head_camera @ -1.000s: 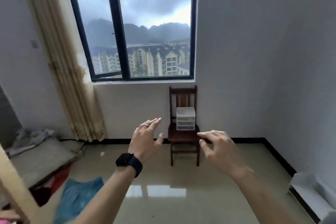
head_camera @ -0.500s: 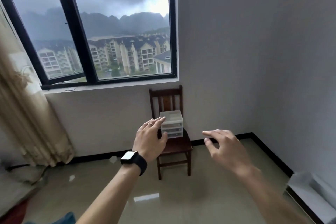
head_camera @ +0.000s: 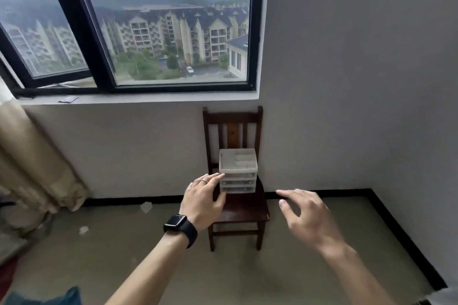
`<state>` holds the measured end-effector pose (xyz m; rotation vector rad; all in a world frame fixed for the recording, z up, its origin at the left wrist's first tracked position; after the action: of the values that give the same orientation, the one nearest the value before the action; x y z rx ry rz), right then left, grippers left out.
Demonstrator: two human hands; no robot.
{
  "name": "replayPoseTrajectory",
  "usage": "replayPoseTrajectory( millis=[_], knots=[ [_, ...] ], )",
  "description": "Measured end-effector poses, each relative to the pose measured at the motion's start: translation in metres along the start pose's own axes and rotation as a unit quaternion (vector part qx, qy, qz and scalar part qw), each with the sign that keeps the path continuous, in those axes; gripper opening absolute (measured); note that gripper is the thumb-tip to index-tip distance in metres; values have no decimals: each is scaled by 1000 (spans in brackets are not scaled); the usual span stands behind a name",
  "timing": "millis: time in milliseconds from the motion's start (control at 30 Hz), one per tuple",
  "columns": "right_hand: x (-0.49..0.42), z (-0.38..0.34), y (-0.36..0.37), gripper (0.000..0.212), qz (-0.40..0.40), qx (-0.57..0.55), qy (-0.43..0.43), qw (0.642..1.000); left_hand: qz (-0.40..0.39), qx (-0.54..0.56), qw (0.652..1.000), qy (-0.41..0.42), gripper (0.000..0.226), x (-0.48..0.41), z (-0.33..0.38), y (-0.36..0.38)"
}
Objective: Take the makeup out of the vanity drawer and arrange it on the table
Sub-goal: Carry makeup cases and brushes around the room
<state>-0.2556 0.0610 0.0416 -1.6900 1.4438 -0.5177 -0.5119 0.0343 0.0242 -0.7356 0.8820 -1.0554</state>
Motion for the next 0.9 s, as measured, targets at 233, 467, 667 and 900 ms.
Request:
replayPoseTrajectory(
  millis=[233,467,667,900],
  knots=[
    [-100,49,103,29,-105,-101,94,985,-85,2,995,-42,55,-93,-68,103],
    [-194,101,213,21,-124,-189,244,943,-198,-27,979,-43,57,-198,-131,208],
    [-261,151,334,13,-94,-339,430,831,-249,-65,966,-38,60,-271,-193,288],
    [-327,206,483,29,-28,-550,571,609,-225,-105,969,13,64,-338,-259,379]
  ],
)
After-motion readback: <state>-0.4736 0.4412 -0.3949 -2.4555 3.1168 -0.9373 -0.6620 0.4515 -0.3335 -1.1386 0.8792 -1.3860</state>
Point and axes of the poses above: each hand's wrist, its own x-axis away from the middle knuckle, its own y-axis out of the palm, z = x × y, the point moved 7 cm from there along -x, towards the middle knuckle, and after that the axes turned 4 degrees about z, right-handed, at the moved point
